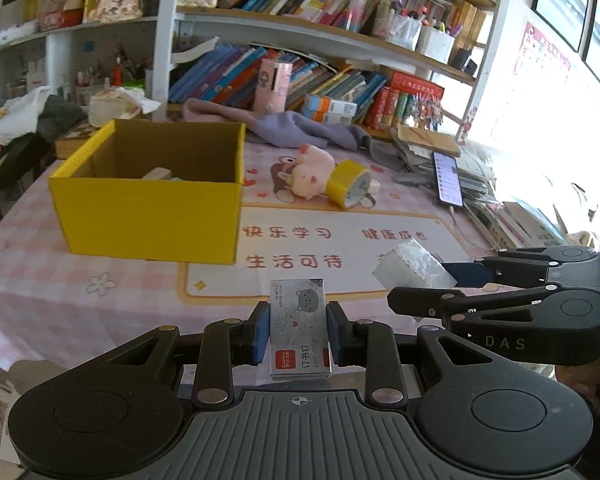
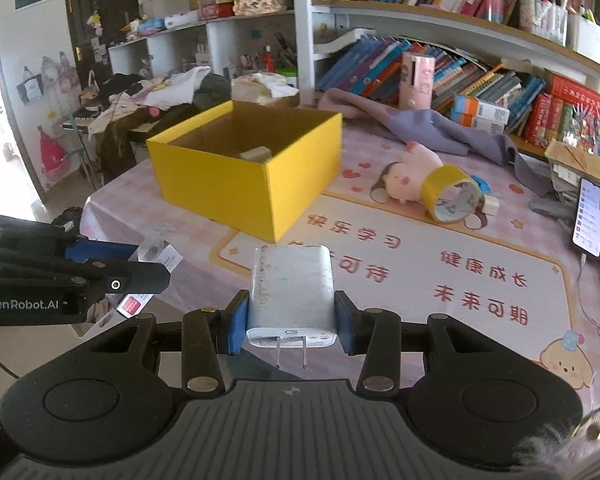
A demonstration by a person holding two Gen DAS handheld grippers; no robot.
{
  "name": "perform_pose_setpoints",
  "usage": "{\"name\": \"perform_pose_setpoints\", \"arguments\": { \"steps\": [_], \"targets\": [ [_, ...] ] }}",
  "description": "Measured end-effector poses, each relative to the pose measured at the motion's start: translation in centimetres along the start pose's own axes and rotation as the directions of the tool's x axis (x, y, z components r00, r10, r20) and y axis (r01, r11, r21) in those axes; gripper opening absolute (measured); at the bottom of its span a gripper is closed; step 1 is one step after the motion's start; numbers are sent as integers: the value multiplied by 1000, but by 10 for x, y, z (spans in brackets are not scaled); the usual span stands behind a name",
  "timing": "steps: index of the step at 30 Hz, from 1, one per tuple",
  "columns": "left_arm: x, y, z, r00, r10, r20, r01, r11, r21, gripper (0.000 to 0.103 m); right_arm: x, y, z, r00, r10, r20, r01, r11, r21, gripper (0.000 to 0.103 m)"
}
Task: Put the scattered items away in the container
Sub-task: 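Lift the white-red box and charger and carry both toward the yellow box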
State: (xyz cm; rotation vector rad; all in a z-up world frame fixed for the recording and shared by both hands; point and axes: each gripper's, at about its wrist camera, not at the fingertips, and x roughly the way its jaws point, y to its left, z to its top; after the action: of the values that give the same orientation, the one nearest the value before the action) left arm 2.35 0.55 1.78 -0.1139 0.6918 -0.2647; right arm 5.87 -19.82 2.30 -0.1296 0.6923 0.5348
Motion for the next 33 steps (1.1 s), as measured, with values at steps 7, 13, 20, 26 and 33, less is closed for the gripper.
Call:
{"name": "perform_pose_setpoints", "arguments": {
  "steps": [7, 13, 20, 26, 33],
  "targets": [
    [-18, 24, -4, 999, 32, 36, -30, 999, -38, 28, 5, 30, 10, 999, 33, 1, -33, 998, -62, 41],
    [-25, 43, -8, 998, 58, 37, -55, 995, -82, 28, 16, 52, 18, 997, 72, -19, -74, 991, -115, 41],
    [-24, 62, -10, 996, 85, 24, -82, 988, -127, 28, 30, 69, 28, 992, 121, -44, -127, 976, -175, 41],
    [-18, 78, -9, 992, 124, 6, -121, 980, -158, 28, 50, 77, 36, 985, 164, -62, -173, 966, -194, 41],
    [-3, 102, 11, 984, 179, 1, -177, 971, -163, 28, 86, 75, 61, 975, 212, -60, -220, 958, -184, 41]
  ]
}}
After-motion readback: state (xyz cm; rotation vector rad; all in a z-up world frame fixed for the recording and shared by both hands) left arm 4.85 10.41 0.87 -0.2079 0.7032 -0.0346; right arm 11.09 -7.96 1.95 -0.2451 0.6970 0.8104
